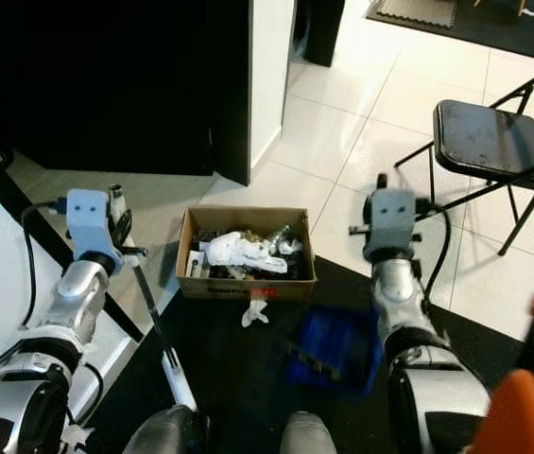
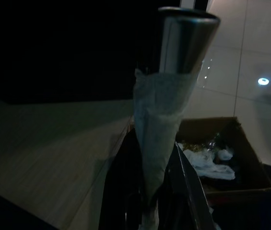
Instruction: Sweep floor
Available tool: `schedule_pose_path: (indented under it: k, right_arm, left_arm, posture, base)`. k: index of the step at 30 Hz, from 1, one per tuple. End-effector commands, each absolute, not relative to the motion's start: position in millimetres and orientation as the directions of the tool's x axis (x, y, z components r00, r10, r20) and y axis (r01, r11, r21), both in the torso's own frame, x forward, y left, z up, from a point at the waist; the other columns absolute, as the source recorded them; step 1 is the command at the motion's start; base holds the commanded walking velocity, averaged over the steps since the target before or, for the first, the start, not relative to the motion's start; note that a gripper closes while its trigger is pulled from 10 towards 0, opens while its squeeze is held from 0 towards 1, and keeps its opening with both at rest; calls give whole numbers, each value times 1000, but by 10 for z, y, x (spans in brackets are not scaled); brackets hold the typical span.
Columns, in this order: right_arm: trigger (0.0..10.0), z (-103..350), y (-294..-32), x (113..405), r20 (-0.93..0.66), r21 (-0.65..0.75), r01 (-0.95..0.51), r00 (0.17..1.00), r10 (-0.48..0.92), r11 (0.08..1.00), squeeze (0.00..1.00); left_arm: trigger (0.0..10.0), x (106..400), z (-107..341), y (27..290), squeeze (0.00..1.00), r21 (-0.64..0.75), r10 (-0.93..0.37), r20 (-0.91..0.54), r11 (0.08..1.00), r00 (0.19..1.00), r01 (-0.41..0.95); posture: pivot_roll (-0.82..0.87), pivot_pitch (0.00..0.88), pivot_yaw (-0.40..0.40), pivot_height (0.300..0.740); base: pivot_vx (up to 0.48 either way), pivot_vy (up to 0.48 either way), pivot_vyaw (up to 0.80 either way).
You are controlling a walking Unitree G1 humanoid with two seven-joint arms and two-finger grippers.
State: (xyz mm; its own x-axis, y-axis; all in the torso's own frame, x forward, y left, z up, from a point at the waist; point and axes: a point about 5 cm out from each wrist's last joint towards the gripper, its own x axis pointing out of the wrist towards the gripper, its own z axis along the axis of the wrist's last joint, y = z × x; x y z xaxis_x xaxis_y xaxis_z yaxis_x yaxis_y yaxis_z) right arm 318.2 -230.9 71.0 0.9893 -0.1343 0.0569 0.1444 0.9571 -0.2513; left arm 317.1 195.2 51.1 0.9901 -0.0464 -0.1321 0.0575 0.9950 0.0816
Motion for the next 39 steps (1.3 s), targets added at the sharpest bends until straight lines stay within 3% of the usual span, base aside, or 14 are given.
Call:
schedule_pose_path:
  k: [1, 5, 11, 22, 29, 32, 39]
  right_arm:
    - [10000, 494, -2226, 3012, 9, -252, 110, 994, -111, 962, 0]
    - [10000, 428, -2215, 2947, -5, -276, 93, 995, -98, 957, 0]
    - [10000, 722, -2357, 3172, 66, -244, 162, 986, -150, 956, 0]
    - [10000, 576, -2248, 3048, 52, -262, 112, 993, -102, 959, 0]
    - [10000, 512, -2254, 2979, 52, -211, 151, 988, -143, 966, 0]
    - [10000, 545, -2238, 2960, 102, -128, 173, 982, -161, 977, 0]
    - [10000, 452, -2208, 2921, 50, -139, 163, 986, -157, 977, 0]
  left_arm:
    - [10000, 2936, 260, 1939, 0, 73, -49, -200, 995, 979, 65]
    - [10000, 2838, 177, 1920, 0, 56, -52, -213, 996, 976, 65]
    - [10000, 3224, 592, 2073, 0, 51, 0, -110, 999, 994, 6]
    - [10000, 3083, 442, 1962, 0, 31, -29, -131, 999, 991, 33]
    - [10000, 3019, 358, 1938, 0, 15, -31, -150, 999, 988, 34]
    - [10000, 2998, 345, 1933, 0, 13, -31, -152, 999, 988, 33]
    - [10000, 2998, 320, 1906, 0, 22, -48, -176, 998, 983, 53]
  posture:
    - [6, 0, -3, 740]
    - [12, 0, -13, 740]
    - [20, 0, -11, 740]
    - [16, 0, -5, 740]
    - [18, 0, 0, 740]
    - [23, 0, -1, 740]
    - [32, 0, 1, 740]
  base:
    - [0, 0, 0]
    - [0, 0, 0]
    - [0, 0, 0]
    - [0, 0, 0]
    - [0, 0, 0]
    - [0, 0, 0]
    - [0, 0, 0]
